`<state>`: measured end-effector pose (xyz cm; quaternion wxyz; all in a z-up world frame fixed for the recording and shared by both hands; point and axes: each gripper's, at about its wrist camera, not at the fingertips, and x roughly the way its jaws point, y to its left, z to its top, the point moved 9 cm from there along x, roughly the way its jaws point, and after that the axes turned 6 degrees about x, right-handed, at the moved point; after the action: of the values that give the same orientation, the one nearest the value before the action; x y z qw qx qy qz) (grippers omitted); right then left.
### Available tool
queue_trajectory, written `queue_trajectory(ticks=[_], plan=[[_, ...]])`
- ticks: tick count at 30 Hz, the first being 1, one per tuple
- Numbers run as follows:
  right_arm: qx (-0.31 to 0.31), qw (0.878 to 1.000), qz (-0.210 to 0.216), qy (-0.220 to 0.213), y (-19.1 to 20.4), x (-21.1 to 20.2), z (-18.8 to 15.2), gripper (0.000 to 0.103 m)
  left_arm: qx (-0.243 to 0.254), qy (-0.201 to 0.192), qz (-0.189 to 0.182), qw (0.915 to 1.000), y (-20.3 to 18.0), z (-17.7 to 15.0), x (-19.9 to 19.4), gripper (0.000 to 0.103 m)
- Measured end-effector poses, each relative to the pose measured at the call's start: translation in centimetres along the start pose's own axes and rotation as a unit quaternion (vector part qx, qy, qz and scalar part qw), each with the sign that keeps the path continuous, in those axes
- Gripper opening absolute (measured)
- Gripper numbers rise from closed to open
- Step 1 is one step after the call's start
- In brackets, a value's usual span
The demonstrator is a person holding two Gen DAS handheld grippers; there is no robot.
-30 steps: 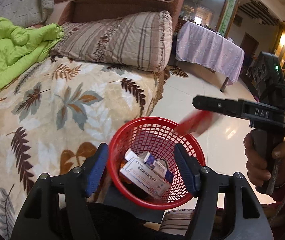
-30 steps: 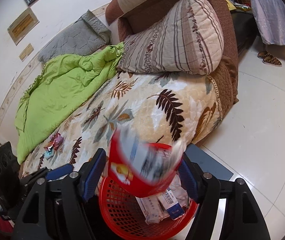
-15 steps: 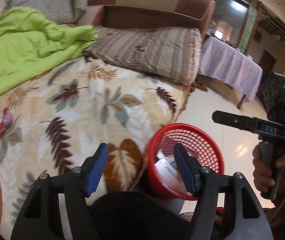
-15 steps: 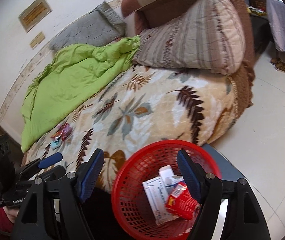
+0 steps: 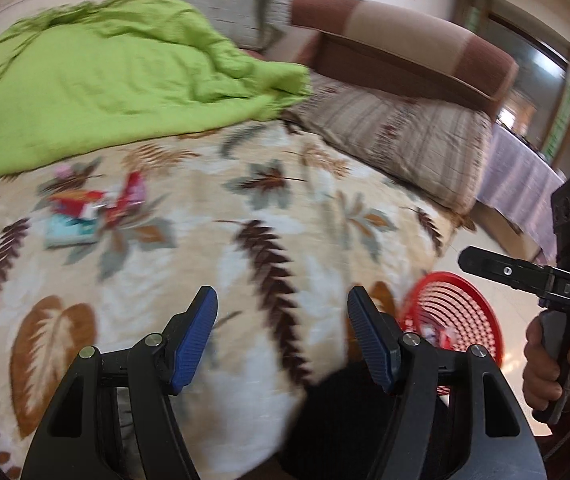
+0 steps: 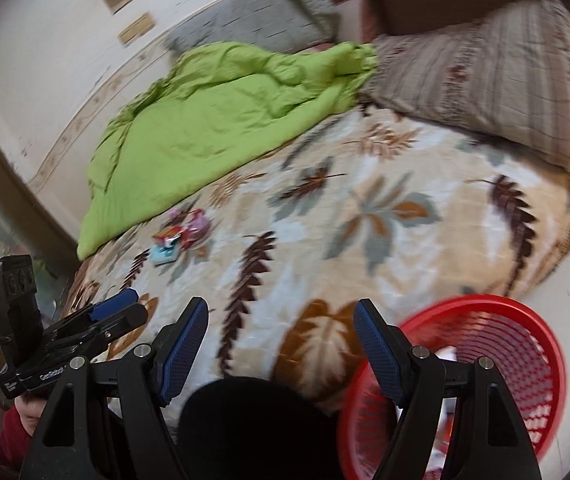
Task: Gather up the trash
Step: 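Move both tools back over the remaining items on the bed, then close the right gripper on the red wrapper while the left grasps the red cigarette pack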
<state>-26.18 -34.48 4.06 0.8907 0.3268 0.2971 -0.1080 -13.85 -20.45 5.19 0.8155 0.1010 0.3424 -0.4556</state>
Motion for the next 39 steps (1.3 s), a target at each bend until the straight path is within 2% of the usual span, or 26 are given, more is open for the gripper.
queue_trajectory(ticks=[4,8,10,13,17,19,22,26,28,30,32,33,34,37,39], plan=[[-0.023,1.0,0.011,0.018,2.8,2.3,0.1,0.079,-0.041,-0.008,0.036,0.9985,4.7,-0.6,-0.8,0.067],[-0.043,0.998,0.025,0.037,5.9,5.3,0.4,0.079,-0.089,-0.017,0.094,0.9915,10.8,-1.4,-1.3,0.067],[-0.051,0.997,0.03,0.049,7.4,6.9,0.4,0.079,-0.119,-0.016,0.134,0.9837,14.3,-2.1,-1.3,0.067],[-0.07,0.995,0.028,0.06,9.8,9.9,0.9,0.079,-0.154,-0.016,0.167,0.9737,18.1,-3.3,-1.2,0.067],[-0.09,0.993,0.024,0.076,12.7,14.6,1.9,0.079,-0.147,-0.021,0.222,0.9637,21.9,-4.4,-0.9,0.067],[-0.095,0.991,0.019,0.089,14.0,17.7,2.7,0.079,-0.155,-0.017,0.231,0.9603,23.1,-4.7,-0.7,0.067],[-0.071,0.992,0.019,0.106,15.2,22.3,4.0,0.079,-0.165,-0.032,0.24,0.9561,24.2,-4.5,-1.0,0.067],[-0.037,0.991,0.001,0.129,15.8,29.0,5.7,0.079,-0.164,-0.027,0.242,0.9559,24.7,-4.4,-0.7,0.067],[-0.026,0.989,-0.01,0.142,15.9,31.7,5.8,0.071,-0.172,-0.026,0.238,0.9556,24.9,-4.5,-0.7,0.067],[-0.019,0.988,-0.016,0.153,15.8,34.0,5.8,0.069,-0.174,-0.025,0.236,0.9559,25.0,-4.6,-0.7,0.067],[-0.024,0.986,-0.025,0.16,15.9,35.9,5.5,0.063,-0.177,-0.025,0.236,0.9553,25.1,-4.6,-0.7,0.067],[-0.026,0.986,-0.03,0.162,15.9,36.5,5.4,0.053,-0.18,-0.025,0.237,0.9544,25.3,-4.6,-0.7,0.067],[-0.029,0.985,-0.032,0.165,16.0,37.2,5.1,0.037,-0.183,-0.026,0.238,0.9534,25.4,-4.6,-0.8,0.067],[-0.027,0.986,-0.026,0.162,16.6,37.7,4.3,0.031,-0.207,-0.037,0.244,0.9465,26.3,-4.7,-1.6,0.067],[-0.038,0.984,0.002,0.172,18.2,37.2,3.0,0.03,-0.231,-0.05,0.253,0.9381,27.2,-4.9,-2.5,0.067]])
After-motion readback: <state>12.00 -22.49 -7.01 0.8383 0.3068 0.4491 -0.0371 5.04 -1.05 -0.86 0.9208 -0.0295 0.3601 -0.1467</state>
